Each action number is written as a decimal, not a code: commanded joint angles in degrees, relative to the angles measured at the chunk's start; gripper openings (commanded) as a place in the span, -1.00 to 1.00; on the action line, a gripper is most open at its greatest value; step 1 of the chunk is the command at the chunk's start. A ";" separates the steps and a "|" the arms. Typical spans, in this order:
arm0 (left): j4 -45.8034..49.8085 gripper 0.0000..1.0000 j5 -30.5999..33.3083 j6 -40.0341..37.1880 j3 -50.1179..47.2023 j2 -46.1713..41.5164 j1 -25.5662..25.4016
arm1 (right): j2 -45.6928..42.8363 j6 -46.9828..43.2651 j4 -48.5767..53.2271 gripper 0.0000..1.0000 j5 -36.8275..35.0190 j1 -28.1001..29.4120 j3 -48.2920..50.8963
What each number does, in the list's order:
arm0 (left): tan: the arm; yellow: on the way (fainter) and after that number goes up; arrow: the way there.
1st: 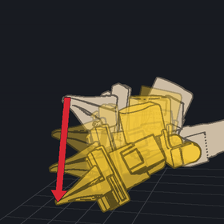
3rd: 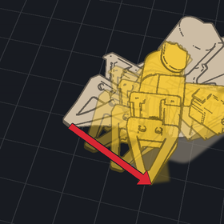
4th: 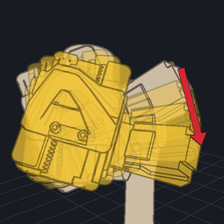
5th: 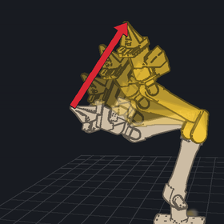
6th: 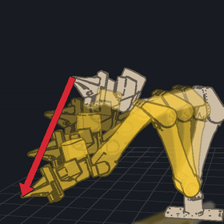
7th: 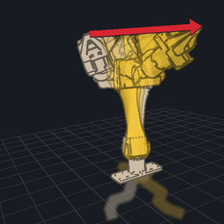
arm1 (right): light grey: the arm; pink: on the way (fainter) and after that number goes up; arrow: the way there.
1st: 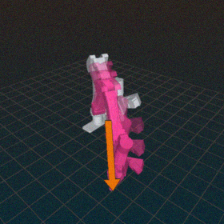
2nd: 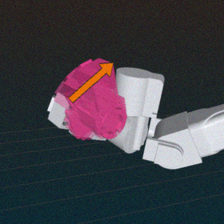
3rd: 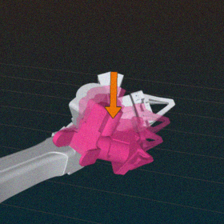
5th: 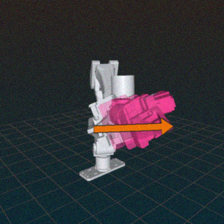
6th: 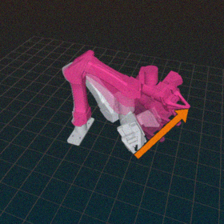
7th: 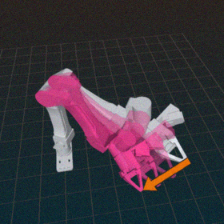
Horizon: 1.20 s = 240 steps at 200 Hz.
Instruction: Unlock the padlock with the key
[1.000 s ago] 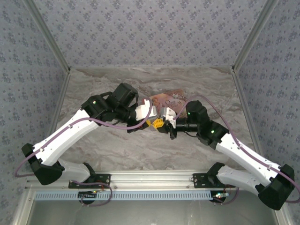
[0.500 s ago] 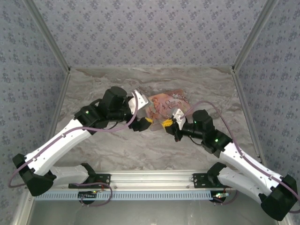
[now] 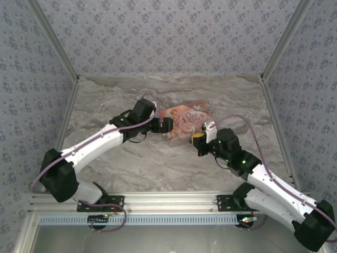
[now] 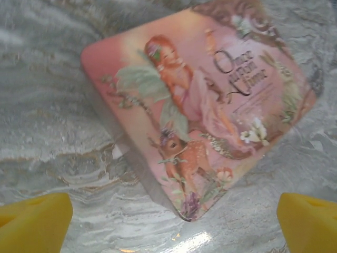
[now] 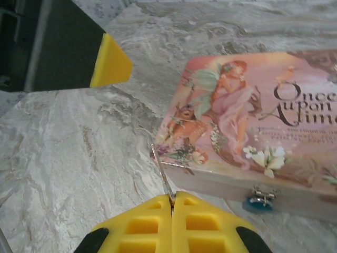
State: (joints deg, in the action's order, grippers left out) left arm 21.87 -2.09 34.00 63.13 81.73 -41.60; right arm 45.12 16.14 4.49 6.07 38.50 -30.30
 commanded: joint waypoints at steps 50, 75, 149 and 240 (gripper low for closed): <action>-5.60 0.99 -1.89 12.73 -1.70 6.17 -0.05 | -0.72 5.48 1.39 -1.00 -4.76 0.61 0.54; -6.71 0.93 -4.33 13.44 -1.18 9.01 -0.05 | -0.65 5.48 1.75 -1.00 -4.84 0.63 0.44; -7.15 0.82 -4.15 14.43 -2.78 12.13 0.21 | -0.67 5.14 2.73 -1.00 -5.68 0.67 0.40; -3.02 0.79 -3.19 12.48 -4.53 13.07 0.63 | -0.67 3.53 5.77 -1.00 -6.84 0.64 -1.23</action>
State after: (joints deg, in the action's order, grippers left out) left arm 15.94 -6.17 47.62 60.42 94.72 -41.45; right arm 45.08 20.53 8.38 0.73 38.76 -29.82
